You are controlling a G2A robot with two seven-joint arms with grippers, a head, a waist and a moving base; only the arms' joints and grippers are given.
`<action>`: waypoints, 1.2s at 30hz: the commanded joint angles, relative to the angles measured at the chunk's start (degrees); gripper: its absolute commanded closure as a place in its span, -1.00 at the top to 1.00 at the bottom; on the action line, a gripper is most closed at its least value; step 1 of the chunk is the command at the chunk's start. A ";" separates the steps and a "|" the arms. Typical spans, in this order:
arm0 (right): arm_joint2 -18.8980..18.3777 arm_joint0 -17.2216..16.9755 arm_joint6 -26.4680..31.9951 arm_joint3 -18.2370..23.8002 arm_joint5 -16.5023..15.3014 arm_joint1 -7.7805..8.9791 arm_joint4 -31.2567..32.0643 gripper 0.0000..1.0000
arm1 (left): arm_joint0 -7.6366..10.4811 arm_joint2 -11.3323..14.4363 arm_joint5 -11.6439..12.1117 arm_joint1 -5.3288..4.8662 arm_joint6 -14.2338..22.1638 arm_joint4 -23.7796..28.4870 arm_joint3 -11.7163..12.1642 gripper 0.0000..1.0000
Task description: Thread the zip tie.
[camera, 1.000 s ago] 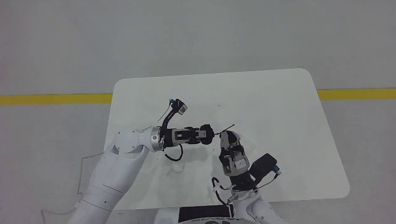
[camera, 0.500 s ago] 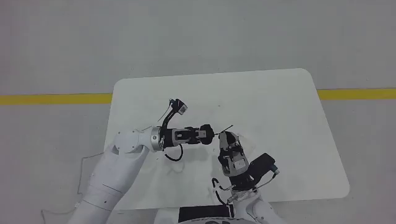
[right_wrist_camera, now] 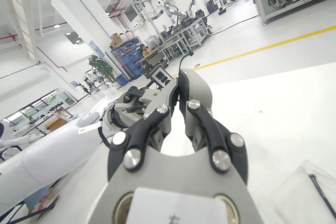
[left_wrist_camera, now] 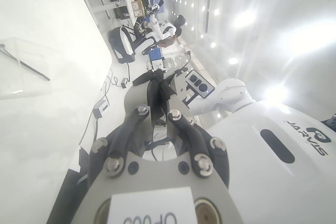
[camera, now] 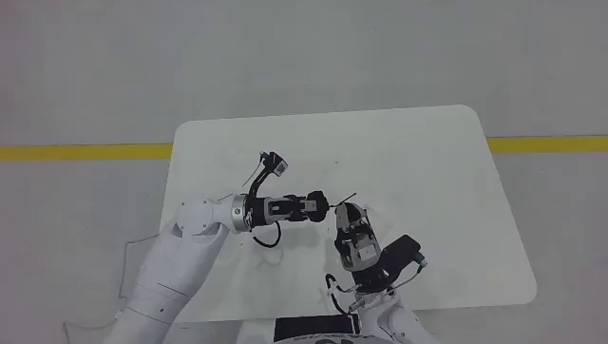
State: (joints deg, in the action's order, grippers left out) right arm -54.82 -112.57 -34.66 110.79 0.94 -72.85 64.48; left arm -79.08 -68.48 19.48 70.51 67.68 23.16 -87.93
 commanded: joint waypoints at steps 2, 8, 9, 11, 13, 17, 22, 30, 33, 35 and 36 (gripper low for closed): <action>-0.01 0.03 0.08 -0.07 -0.05 0.00 -0.03 -1.00 | 0.00 0.00 0.00 0.00 0.00 0.00 0.00 -1.00; -0.05 0.01 0.19 -0.13 0.02 0.00 0.10 -1.00 | 0.00 0.00 0.00 0.00 0.00 0.00 0.00 -1.00; -0.06 0.00 0.18 -0.13 0.03 0.00 0.11 -1.00 | 0.00 0.00 0.00 0.00 0.00 0.00 0.00 -1.00; -0.07 -0.02 -0.04 -0.08 0.05 -0.01 0.08 -1.00 | 0.00 0.00 0.00 0.00 0.00 0.00 0.00 -1.00; -0.09 -0.07 -0.47 -0.02 0.11 -0.03 0.02 -1.00 | 0.00 0.00 0.00 0.00 0.00 0.00 0.00 -1.00; -0.13 -0.08 -0.17 -0.10 0.09 -0.02 0.15 -1.00 | 0.00 0.00 0.00 0.00 0.00 0.00 0.00 -1.00; -0.13 -0.07 0.28 -0.16 -0.03 -0.01 0.09 -1.00 | 0.00 0.00 0.00 0.00 0.00 0.00 0.00 -1.00; -0.48 -0.55 -0.54 0.13 1.12 -0.03 0.14 1.00 | 0.00 0.00 0.00 0.00 0.00 0.00 0.00 -1.00; -0.93 -1.17 -1.01 0.41 1.06 0.08 0.38 1.00 | 0.00 0.00 0.00 0.00 0.00 0.00 0.00 -1.00; -1.45 -1.88 -1.31 0.75 0.57 0.26 0.76 1.00 | 0.00 0.00 0.00 0.00 0.00 0.00 0.00 -1.00; -1.75 -2.25 -1.42 0.93 0.19 0.36 0.92 1.00 | 0.00 0.00 0.00 0.00 0.00 0.00 0.00 -1.00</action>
State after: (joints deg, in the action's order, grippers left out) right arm -56.28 -114.47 -35.98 111.55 1.49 -72.59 65.24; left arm -79.08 -68.48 19.48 70.51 67.68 23.16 -87.93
